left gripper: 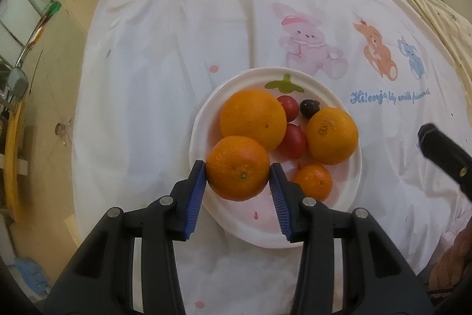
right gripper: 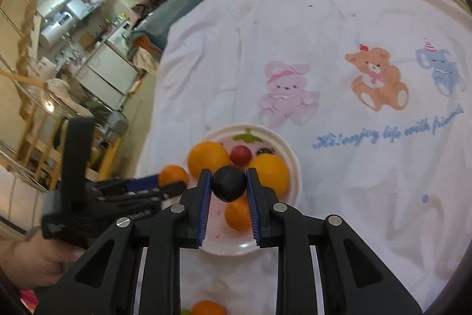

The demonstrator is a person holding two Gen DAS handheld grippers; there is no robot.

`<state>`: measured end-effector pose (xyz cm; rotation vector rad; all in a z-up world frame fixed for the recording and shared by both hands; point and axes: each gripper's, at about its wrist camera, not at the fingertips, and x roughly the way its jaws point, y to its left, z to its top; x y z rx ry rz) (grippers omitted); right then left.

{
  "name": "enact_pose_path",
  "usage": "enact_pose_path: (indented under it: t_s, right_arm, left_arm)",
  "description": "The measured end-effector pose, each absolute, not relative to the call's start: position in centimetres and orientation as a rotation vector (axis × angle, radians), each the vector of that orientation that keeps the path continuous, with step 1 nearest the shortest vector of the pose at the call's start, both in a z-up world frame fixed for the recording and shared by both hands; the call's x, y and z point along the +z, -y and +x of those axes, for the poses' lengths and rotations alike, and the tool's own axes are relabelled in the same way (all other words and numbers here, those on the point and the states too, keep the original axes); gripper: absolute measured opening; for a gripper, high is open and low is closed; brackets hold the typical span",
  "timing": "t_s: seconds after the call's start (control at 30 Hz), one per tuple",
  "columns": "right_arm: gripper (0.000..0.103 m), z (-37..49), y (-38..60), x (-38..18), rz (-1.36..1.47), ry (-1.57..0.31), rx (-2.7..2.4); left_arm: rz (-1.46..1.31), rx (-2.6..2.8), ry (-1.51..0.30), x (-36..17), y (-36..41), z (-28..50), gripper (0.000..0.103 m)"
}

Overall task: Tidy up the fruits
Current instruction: 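Lower the tangerine and plum onto the plate and open both grippers, then withdraw both open grippers from the plate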

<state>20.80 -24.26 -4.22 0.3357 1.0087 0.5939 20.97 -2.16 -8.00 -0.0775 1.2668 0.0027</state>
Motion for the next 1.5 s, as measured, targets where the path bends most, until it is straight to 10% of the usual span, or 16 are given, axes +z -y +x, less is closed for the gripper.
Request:
enact_pose_path:
  t_s: [0.77, 0.87, 1.03, 1.5]
  right_arm:
    - [0.028, 25.9, 20.4, -9.0, 0.379, -1.115, 0.648]
    - [0.063, 26.1, 20.5, -9.1, 0.39, -1.111, 0.637]
    - [0.071, 25.8, 21.2, -8.4, 0.4, -1.083, 0.634]
    - [0.072, 24.4, 23.3, -6.5, 0.387, -1.067, 0.563]
  left_arm:
    - [-0.098, -0.035, -1.346, -10.6, 2.4, 21.3, 0.041]
    - [-0.094, -0.039, -1.349, -10.8, 2.5, 21.3, 0.042]
    - [-0.099, -0.025, -1.315, -10.3, 2.4, 21.5, 0.084]
    - [-0.118, 0.019, -1.247, -8.4, 1.5, 21.0, 0.085]
